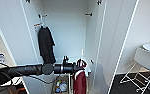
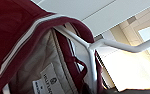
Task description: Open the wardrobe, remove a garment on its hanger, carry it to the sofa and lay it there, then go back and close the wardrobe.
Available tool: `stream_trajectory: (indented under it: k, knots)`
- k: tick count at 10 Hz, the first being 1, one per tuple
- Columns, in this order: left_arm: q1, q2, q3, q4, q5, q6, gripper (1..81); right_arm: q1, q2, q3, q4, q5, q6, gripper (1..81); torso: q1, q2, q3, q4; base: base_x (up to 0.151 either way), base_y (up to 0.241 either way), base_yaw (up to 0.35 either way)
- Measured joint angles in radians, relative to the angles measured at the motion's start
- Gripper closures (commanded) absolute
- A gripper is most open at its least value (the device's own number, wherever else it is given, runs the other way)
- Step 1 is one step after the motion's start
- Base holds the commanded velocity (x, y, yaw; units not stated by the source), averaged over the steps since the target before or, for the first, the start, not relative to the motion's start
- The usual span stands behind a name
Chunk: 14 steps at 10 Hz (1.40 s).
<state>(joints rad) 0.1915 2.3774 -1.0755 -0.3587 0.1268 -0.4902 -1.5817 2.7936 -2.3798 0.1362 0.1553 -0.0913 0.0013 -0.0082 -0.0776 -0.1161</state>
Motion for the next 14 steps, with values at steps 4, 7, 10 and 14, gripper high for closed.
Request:
stream_trajectory:
  k: [4,7,10,14]
  knots:
    - [0.018,0.000,0.000,0.007,0.000,0.003,81.1,0.000,0.005,0.004,0.000,0.001,0.000,1.0,0.000,0.000,0.000,0.000,0.000,0.000,0.000]
    - [0.028,-0.001,0.000,0.008,-0.007,0.003,81.1,0.000,0.005,0.003,0.000,0.001,0.000,1.0,0.000,0.000,0.000,0.000,0.000,0.000,0.000]
    - [0.028,-0.004,0.000,0.008,-0.012,0.003,81.1,0.000,0.009,0.003,-0.001,0.001,0.000,1.0,0.000,0.000,0.000,0.000,0.000,0.000,0.000]
    - [0.044,-0.003,0.000,0.009,-0.037,0.004,81.1,0.000,0.010,0.001,-0.003,0.001,0.000,1.0,0.000,0.000,0.000,0.000,0.000,0.000,-0.187]
